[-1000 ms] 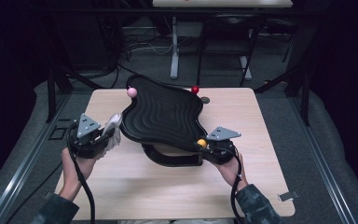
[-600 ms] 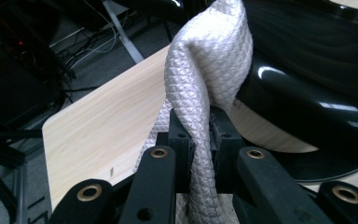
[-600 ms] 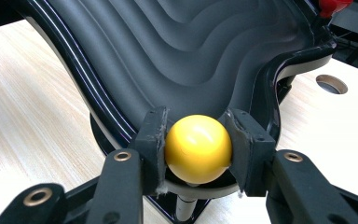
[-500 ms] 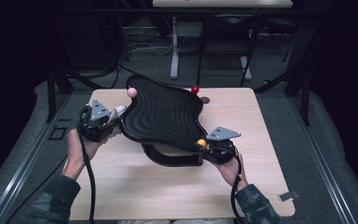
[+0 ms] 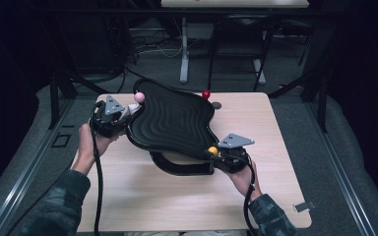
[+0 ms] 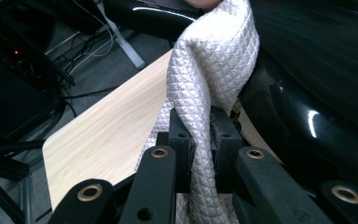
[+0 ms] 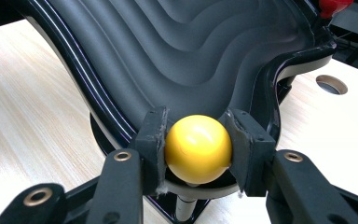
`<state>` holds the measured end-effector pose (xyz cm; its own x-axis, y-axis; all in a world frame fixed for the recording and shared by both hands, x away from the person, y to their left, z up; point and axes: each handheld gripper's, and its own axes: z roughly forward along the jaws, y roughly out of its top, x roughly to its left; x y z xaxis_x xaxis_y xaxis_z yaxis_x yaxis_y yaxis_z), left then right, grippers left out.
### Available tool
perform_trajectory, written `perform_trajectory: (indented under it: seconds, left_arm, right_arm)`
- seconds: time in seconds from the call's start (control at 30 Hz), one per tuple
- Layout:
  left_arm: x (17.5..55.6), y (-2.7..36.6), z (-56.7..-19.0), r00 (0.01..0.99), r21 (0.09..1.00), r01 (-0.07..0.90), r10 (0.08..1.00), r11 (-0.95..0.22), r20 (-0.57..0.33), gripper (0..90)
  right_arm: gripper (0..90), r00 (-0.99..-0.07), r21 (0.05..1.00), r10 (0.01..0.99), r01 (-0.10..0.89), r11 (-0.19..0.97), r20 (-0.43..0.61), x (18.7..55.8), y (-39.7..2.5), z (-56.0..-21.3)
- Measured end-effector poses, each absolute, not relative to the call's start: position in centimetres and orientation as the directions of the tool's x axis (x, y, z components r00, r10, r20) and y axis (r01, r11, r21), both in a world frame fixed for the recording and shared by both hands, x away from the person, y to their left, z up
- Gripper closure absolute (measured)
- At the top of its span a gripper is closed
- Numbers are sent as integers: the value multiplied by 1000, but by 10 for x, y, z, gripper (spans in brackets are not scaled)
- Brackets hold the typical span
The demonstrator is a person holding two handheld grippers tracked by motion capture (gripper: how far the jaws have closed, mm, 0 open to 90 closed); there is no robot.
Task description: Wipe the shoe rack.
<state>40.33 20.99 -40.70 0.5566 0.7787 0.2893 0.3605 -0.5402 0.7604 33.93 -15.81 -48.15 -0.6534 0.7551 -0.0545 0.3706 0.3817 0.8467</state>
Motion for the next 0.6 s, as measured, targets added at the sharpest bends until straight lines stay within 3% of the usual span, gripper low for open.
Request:
perform_trajectory:
  seconds: [0.6]
  left_arm:
    - [359,222,-406,569,774,302,757,-557,322,819]
  right_arm:
    - [597,-652,846,756,371,382,-55,339,-158,-481]
